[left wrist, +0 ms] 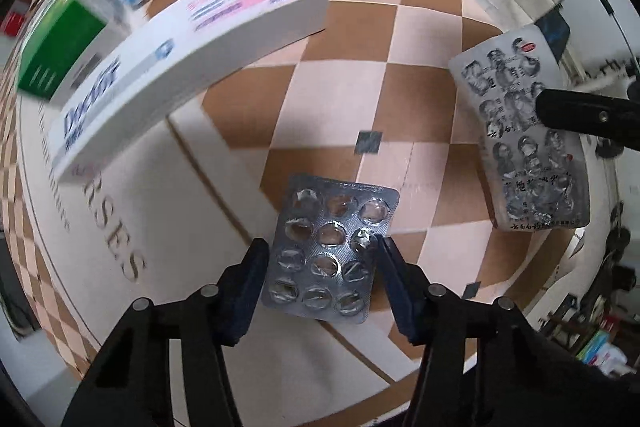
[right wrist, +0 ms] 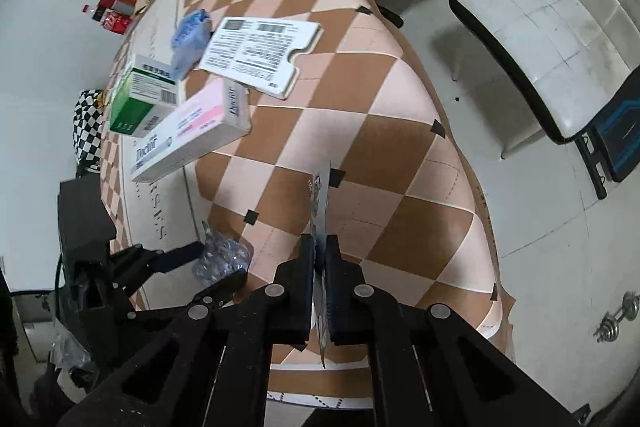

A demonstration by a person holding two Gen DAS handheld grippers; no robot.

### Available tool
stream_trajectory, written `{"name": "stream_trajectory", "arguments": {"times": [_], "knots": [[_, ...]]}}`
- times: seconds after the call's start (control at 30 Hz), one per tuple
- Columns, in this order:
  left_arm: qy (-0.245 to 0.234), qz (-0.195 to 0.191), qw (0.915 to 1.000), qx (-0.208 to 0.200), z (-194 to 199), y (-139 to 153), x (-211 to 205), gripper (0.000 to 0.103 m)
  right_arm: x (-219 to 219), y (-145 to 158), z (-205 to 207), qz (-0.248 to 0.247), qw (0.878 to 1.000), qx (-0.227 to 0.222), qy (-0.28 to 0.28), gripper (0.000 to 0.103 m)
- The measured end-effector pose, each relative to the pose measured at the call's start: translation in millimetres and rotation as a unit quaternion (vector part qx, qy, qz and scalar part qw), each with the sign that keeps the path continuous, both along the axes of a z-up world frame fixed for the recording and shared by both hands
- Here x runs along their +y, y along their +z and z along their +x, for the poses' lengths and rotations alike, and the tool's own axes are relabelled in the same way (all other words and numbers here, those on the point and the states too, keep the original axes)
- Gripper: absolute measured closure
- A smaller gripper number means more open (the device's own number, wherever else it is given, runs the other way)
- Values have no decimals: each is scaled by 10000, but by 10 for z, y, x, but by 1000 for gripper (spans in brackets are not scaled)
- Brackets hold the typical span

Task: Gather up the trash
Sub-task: 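Carry both blister packs over the bin and release them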

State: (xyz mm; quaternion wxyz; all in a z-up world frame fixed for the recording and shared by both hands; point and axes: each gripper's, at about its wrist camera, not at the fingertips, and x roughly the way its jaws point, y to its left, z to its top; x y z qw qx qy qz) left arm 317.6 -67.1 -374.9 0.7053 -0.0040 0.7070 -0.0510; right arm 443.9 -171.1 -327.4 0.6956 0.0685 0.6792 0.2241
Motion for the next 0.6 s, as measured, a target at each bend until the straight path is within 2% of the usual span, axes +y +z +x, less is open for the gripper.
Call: {"name": "stream_trajectory", "arguments": {"times": [0.2,0.33,0.47,0.6], "knots": [[663,-149,9974,-254,-215,191,78,50,-35,128,-162,30,9998,-131,164,98],[1220,-290,9907,-525,-449,383,183,50,-32,227,-404,58,9993,-222,282,98],[1784,-450,9797,-798,-787,545,340,50,-20,385,-819,167,9986,-345,364,98],[2090,-560,9706,-1056,-1436,741,620,50,-25,524,-1430,272,9976,-504,391,98]]}}
